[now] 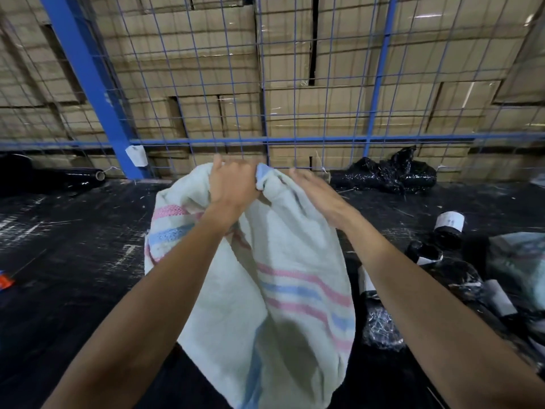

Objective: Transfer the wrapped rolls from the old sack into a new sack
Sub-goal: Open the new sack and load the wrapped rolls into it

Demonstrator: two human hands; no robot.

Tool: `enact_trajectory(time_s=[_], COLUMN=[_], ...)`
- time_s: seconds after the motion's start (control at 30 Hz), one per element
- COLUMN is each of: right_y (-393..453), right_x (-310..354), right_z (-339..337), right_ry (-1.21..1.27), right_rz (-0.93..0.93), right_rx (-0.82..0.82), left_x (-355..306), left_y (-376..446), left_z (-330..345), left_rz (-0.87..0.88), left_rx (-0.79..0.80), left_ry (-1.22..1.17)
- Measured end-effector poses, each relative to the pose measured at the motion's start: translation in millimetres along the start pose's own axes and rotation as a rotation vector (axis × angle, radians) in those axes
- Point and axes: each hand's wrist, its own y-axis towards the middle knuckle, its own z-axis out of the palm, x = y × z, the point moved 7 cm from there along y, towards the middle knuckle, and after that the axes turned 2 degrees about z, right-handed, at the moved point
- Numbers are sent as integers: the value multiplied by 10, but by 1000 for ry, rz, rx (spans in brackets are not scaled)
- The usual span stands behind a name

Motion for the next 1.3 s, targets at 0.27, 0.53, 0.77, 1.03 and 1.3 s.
enact_trajectory(time_s=[0.27,0.53,0.77,1.03,1.3], right_y=[7,-23,-62,131,-16], right_x=[-361,-148,97,-8,178], right_z=[14,77,103,29,147], right_ry=[349,351,-373,486,-47], right_rz=[338,283,-60,207,115], right_rx=[119,370,132,55,213], left_x=[167,-265,468,-291,12], left_y=[221,22,339,-8,87], left_z=[-212,-207,-239,-425,-190], left_rz=[-4,272,-184,355,93], left_rx=[-143,-110,0,-175,42], left_ry=[58,73,21,168,113])
